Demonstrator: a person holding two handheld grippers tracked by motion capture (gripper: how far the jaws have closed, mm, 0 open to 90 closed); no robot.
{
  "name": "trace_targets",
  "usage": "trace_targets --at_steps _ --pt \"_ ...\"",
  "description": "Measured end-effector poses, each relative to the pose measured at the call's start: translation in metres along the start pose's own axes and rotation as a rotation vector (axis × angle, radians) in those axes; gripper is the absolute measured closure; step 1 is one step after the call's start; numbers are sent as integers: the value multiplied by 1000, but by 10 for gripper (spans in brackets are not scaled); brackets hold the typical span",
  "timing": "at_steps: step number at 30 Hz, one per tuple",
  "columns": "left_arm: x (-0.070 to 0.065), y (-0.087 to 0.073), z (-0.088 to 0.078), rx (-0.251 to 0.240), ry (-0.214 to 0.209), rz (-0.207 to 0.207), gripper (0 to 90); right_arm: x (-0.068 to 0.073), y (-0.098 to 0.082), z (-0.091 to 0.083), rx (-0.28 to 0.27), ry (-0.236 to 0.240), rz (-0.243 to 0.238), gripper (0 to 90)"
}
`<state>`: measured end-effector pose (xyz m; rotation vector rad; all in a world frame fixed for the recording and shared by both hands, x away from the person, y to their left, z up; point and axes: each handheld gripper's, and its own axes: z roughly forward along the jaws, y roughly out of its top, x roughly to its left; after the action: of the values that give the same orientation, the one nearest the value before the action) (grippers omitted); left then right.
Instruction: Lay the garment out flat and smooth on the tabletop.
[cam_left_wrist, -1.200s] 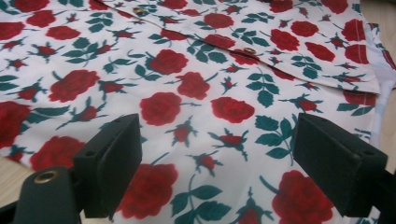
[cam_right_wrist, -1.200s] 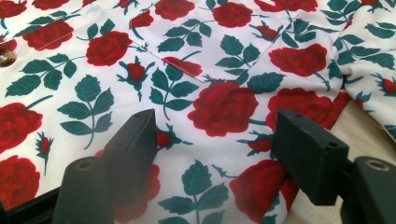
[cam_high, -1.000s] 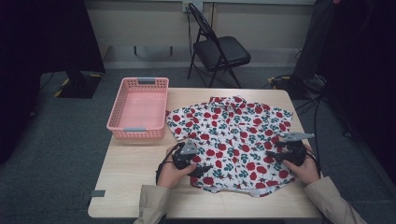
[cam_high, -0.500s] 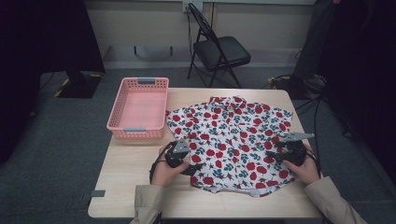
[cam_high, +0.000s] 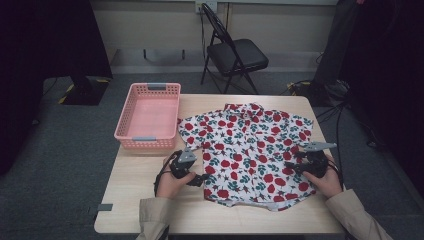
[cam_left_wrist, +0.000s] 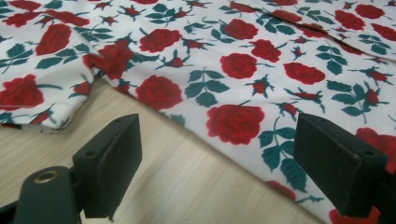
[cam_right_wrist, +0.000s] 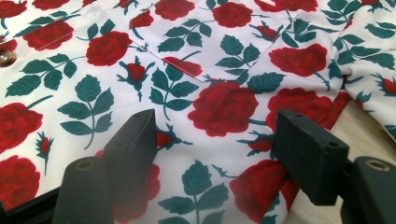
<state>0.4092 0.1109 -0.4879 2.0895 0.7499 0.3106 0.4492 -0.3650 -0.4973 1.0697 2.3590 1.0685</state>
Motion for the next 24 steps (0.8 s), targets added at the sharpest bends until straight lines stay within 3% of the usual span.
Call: trace_targets --at_steps 24 --pt "17 -16 -5 38 54 -32 157 0 0 0 0 0 -1 300"
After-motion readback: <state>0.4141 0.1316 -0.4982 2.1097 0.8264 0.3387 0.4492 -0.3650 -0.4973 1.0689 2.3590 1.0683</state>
